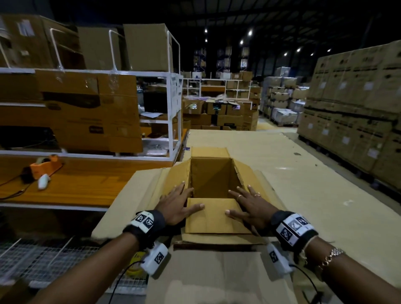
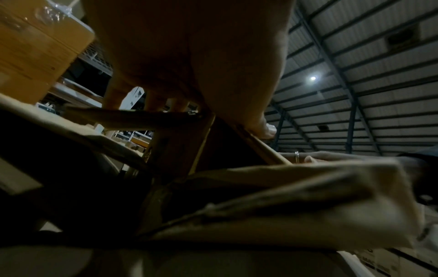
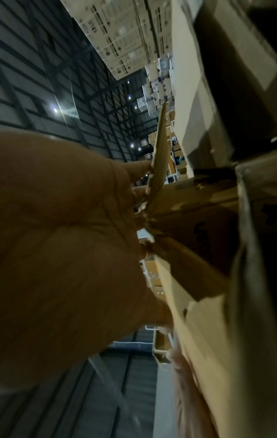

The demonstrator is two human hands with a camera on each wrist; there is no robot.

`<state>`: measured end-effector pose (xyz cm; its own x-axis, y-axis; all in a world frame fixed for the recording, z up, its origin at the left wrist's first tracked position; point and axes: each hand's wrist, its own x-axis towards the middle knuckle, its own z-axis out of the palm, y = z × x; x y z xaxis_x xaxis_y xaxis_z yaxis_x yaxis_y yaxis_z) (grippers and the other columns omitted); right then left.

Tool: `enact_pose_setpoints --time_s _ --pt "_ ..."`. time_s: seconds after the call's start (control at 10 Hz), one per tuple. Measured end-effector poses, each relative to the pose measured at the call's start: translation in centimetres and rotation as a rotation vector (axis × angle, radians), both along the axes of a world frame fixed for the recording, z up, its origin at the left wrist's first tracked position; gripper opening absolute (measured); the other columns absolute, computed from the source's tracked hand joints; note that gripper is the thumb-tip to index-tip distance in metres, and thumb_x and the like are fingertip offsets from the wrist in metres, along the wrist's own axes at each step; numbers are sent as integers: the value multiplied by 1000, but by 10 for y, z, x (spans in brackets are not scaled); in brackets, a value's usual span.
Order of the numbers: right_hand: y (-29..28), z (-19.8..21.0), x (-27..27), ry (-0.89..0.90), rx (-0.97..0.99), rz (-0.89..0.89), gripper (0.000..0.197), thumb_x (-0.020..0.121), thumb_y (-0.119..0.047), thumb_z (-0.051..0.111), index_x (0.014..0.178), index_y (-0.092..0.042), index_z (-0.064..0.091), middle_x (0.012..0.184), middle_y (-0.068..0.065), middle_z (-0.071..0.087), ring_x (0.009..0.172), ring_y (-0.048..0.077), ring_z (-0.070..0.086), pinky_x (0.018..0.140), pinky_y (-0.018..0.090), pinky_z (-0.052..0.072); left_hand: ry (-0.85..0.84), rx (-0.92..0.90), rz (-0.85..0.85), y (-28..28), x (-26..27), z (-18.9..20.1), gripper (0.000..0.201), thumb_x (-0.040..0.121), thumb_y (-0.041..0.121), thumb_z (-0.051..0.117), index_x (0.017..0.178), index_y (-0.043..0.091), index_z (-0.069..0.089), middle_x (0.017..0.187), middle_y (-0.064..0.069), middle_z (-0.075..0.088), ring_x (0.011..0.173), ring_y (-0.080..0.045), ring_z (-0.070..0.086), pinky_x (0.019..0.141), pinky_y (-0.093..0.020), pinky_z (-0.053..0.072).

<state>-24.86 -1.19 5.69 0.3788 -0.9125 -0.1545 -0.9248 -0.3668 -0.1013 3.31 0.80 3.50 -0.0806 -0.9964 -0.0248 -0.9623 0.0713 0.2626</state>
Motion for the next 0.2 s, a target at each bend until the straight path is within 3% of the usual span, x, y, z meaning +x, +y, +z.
enact_pose_setpoints --time_s 0.1,0.2 --pt "10 7 -4 -45 -2 -8 93 85 -83 32 160 -33 11 168 -2 7 155 30 4 123 53 17 15 -56 15 14 -5 10 95 82 88 33 159 34 17 169 -6 9 153 -29 20 121 -52 22" --pt "14 16 -9 -96 -65 8 89 85 -84 33 158 -34 20 166 -4 21 149 22 27 117 45 34 35 -141 -3 27 -15 25 91 85 84 35 157 29 25 166 -6 23 147 -27 32 118 -49 28"
